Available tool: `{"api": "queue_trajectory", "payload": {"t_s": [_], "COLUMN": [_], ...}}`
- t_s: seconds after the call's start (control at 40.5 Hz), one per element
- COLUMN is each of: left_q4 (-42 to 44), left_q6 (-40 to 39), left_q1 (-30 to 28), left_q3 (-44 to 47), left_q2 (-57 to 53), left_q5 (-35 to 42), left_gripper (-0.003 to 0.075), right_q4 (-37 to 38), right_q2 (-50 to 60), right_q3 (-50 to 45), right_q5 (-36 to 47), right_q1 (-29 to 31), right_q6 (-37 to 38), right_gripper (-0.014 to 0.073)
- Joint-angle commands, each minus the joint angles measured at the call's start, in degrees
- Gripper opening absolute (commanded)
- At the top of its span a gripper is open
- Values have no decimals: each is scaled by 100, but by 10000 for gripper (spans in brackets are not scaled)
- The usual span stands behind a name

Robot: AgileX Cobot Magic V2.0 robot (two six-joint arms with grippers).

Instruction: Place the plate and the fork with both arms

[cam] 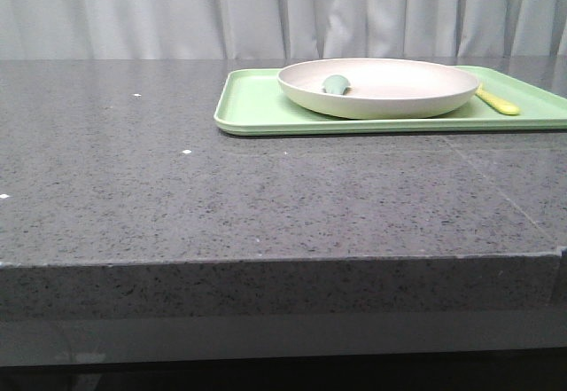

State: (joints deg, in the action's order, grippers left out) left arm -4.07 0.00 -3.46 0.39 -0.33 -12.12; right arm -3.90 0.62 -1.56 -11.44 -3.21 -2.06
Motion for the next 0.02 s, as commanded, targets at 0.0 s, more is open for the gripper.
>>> {"api": "queue_trajectory", "payload": {"t_s": [0.0], "left_q4": [-48], "left_q6": [-39], "left_q1": [2], "left_q3": [13], "left_q2": [-115], "left_q5": [511], "left_gripper": [-18], "right_q4": [15], "right_q2": [106], "right_q3": [24], "right_q5": [456], "right_q1": [1], "right_q6": [-27], "right_gripper": [-120]}}
